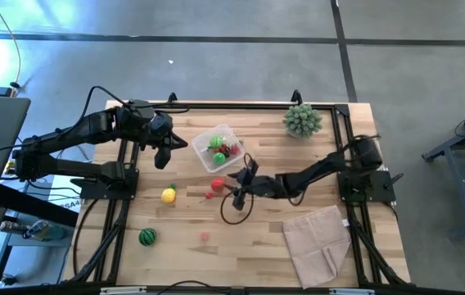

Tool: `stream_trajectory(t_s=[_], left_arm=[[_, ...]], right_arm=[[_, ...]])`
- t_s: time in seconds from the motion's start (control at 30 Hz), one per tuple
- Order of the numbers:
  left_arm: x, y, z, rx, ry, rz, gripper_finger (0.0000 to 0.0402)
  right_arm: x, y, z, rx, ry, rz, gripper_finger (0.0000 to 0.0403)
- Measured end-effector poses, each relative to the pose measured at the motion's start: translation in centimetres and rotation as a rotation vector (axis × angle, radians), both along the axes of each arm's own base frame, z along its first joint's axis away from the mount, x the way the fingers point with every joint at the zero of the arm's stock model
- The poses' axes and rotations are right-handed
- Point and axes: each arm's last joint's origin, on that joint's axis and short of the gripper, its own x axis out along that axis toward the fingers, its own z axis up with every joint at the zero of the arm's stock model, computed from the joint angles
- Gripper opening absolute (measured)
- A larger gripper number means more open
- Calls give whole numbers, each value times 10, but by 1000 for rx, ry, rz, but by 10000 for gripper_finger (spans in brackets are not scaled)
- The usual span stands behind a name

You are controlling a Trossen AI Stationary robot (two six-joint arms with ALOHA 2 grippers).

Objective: Pick and placing Produce into tupperware
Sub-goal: Put the red tomato into the transparent bin

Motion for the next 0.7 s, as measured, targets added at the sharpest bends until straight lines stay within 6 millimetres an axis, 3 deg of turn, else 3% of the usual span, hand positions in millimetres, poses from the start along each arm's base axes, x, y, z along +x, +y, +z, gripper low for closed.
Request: stream_trajectory(t_s=[0.13,0.3,0.43,0.7], left_arm=[[0,0,0,0,0,0,1],[0,0,0,0,0,0,1],[0,0,0,0,0,0,1],[0,0,0,0,0,0,1]], right_arm=[[5,8,-18,8,-36,15,191],[7,13,-36,58,-56,9,232],[8,14,-39,55,-61,4,259],[9,10,-39,78,-58,37,264]])
